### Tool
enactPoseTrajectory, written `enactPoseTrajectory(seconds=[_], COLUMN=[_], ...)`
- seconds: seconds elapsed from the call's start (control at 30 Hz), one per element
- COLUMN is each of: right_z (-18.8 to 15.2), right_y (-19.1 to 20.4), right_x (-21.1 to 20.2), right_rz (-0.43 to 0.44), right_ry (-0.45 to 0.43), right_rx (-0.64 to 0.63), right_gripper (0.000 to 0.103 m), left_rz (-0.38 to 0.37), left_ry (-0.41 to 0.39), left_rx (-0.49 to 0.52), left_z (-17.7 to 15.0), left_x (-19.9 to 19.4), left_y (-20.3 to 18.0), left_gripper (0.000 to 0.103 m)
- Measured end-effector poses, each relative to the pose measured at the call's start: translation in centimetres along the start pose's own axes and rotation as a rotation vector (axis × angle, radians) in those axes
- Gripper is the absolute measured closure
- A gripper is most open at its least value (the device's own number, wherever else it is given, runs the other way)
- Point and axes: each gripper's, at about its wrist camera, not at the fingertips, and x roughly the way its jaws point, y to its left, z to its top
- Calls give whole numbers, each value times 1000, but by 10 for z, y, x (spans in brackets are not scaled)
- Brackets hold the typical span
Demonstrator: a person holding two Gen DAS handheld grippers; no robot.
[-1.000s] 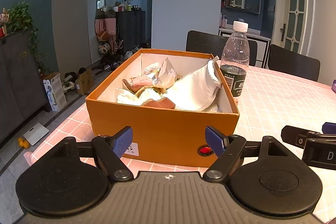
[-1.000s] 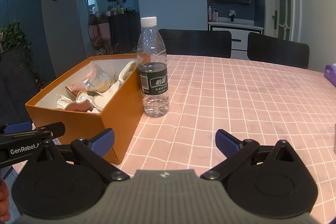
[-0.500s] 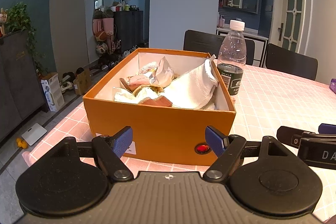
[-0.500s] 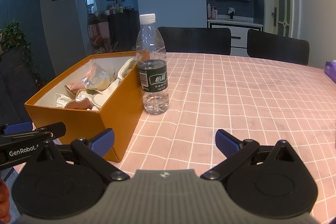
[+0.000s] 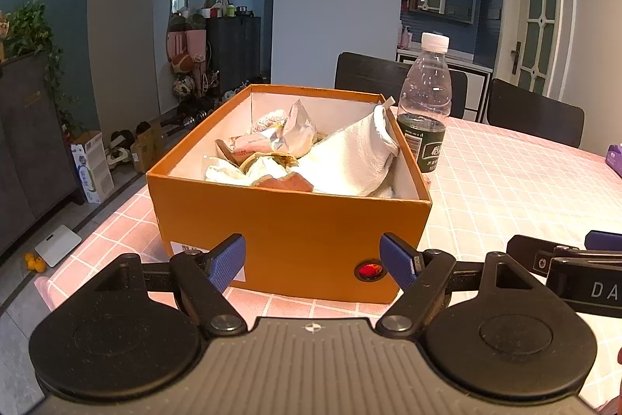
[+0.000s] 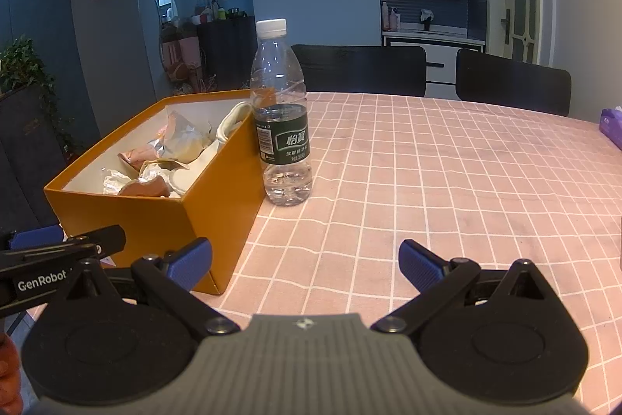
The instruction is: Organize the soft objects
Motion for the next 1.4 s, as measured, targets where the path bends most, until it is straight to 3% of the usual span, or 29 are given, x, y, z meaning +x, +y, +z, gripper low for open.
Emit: enactPoseTrajectory(seconds=[1.4], right_z=[-5], right_y=[-3], right_x=[7], right_rz=[3], right_ry=[32], right_rx=[16], right_gripper=[3], left_rz=[-16], left_ry=[-4], left_rx=[35], left_z=[-2], left_x=[2], left_y=[-5], left_gripper=[11])
